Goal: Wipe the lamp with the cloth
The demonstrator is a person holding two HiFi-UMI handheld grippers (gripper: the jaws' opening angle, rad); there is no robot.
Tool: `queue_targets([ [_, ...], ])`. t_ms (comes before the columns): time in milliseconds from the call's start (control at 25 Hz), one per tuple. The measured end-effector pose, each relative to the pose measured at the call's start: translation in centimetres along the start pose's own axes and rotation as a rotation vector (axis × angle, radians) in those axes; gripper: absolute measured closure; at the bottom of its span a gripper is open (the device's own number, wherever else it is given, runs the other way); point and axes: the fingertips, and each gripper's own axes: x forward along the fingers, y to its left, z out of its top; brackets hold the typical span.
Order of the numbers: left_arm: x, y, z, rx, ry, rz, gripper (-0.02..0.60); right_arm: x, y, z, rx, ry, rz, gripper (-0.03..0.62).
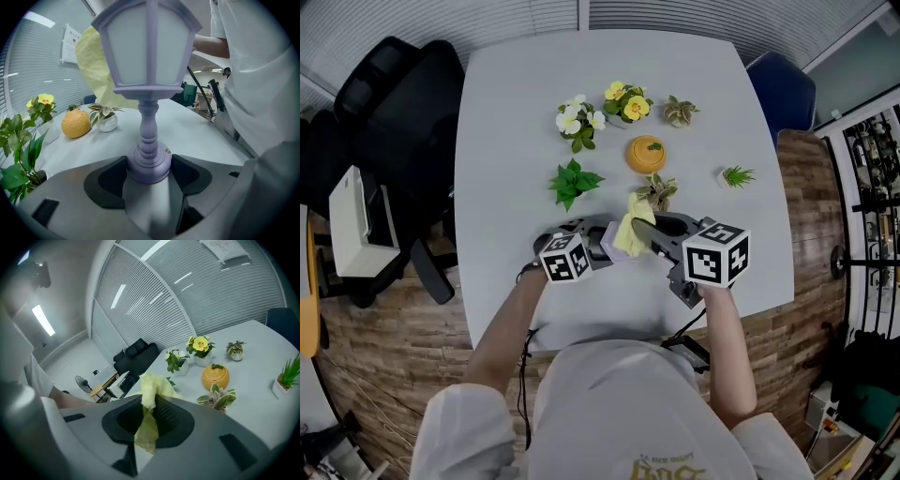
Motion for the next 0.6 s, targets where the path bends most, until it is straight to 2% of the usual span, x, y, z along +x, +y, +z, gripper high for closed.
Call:
queue_targets([
  [160,0.0,0.1,-0.1,0.001,0.000,0.000,0.282,0.5,0.8,0.6,-0.013,0.011,0.020,0.539],
  [600,0.1,0.1,-0.2,0.000,0.002,-0.001,0.282,2.0,2.8,0.8,-0.145,0.075,0.014,0.537],
])
